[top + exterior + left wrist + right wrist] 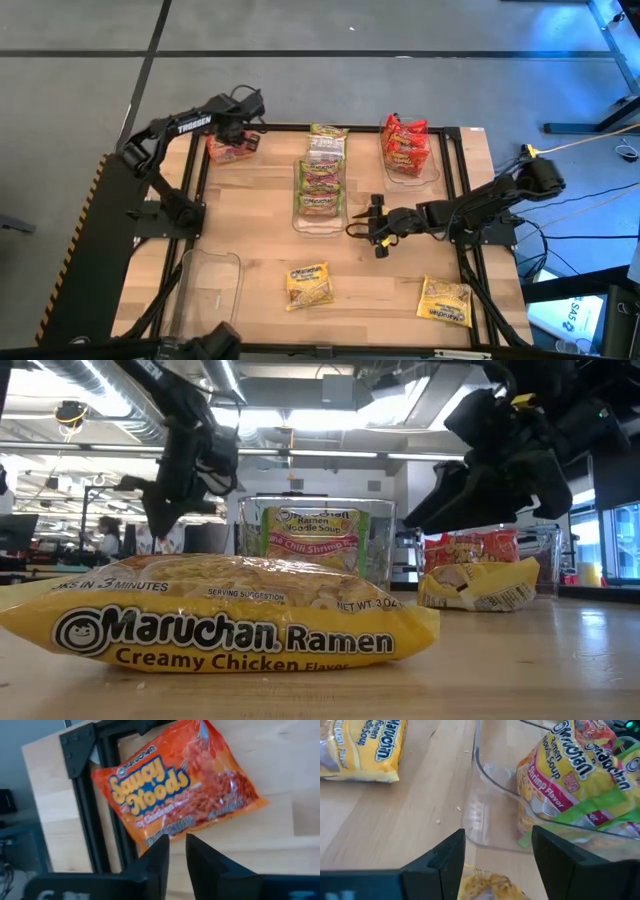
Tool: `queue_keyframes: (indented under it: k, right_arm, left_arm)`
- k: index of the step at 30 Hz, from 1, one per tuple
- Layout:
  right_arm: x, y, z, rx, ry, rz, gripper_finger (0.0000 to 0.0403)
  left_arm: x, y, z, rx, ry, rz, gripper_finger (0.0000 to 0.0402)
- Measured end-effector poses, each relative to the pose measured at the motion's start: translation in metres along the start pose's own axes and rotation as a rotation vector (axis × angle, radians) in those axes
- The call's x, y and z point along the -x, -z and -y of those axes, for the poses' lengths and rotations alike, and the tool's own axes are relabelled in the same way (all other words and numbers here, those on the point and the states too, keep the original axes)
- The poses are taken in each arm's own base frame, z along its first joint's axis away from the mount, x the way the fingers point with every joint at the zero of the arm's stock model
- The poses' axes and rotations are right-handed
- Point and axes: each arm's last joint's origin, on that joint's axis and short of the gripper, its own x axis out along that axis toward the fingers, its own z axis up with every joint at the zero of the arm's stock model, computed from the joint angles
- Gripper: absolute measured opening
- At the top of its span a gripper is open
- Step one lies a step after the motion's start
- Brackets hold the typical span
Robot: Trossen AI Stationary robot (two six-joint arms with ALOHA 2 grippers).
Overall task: Sort Maruchan noodles
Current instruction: Put the orange noodle pack into the top right transparent bin
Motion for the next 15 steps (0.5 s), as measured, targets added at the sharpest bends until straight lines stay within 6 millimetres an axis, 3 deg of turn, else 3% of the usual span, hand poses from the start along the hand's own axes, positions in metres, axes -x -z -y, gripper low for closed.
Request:
queue_keyframes:
  k: [7, 15]
  right_arm:
    - [-0.005, 0.004, -0.002, 0.002, -0.001, -0.014, 0.0199]
    - [-0.005, 0.003, -0.003, 0.020, -0.031, -0.005, 0.0199]
  left_arm:
    - [0.010, 0.005, 0.019, -0.070, 0.036, 0.018, 0.0008]
    - [0.039, 0.023, 0.073, -0.114, 0.248, 0.184, 0.0016]
